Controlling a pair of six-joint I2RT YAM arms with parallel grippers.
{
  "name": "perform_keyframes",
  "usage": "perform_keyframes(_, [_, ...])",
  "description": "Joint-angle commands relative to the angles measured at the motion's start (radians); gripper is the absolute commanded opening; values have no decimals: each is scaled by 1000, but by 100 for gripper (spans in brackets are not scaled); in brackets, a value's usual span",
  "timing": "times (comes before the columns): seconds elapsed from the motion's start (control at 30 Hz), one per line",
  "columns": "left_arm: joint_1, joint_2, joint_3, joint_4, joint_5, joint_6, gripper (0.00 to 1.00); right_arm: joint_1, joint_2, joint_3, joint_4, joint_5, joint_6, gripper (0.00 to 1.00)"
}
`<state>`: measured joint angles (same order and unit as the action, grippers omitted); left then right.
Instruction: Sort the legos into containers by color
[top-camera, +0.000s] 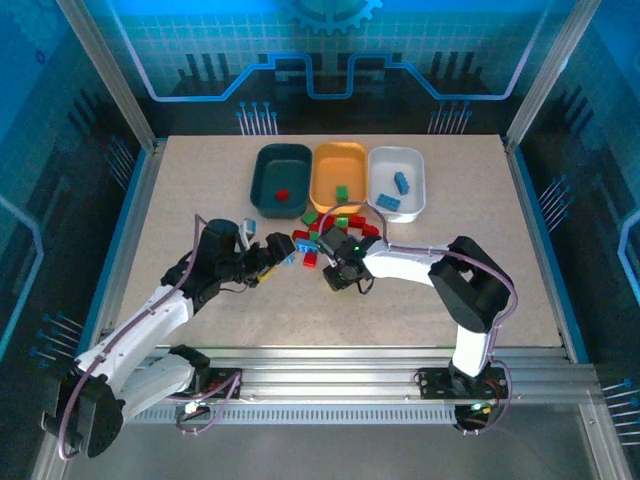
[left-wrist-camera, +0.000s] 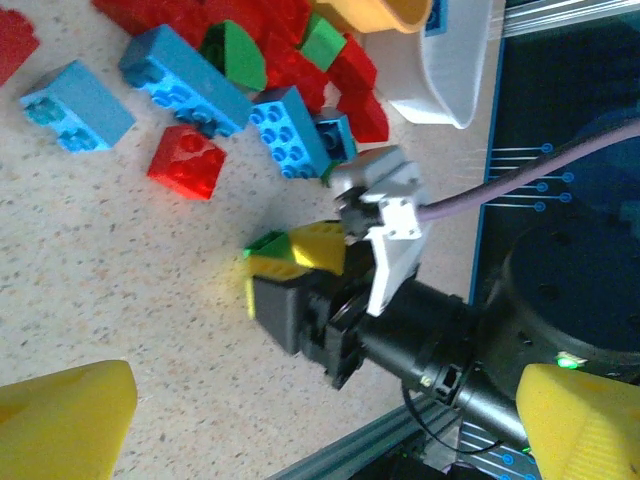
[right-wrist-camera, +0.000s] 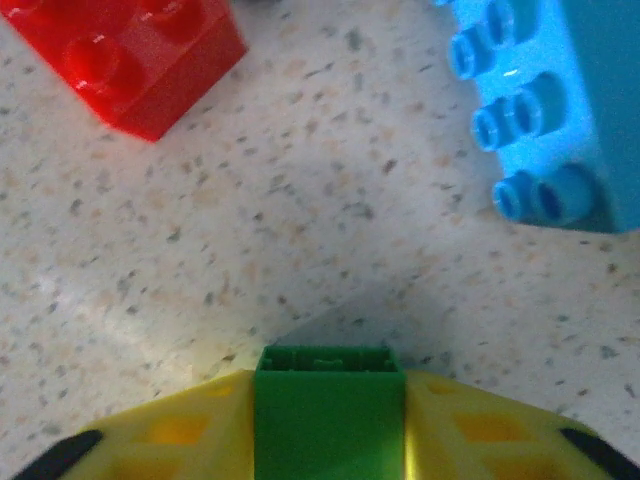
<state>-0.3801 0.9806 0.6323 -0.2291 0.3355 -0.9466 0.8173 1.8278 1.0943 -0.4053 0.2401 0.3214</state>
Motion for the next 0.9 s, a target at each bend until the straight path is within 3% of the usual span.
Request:
perform_keyframes(0.0, [14,-27,-22,-33,-24,-17,99,14,-48,-18,-11,80,24,36])
perform_keyframes(0.2, [25,2,-19,-8,-14,1,99,18,-236,-45,-22,100,71,31])
perform_keyframes(0.33, [29,43,-20,8,-3,1,99,-30,-255,23,-33,77,39,31])
perform_keyframes(0.6, [47,0,-76,20,2,-34,99,-210,53,361,-44,19,-39,32])
perform_keyframes(0.87, [84,-80,-97,-45,-8,0,99,-303,342,762,-146,-42,-29,32])
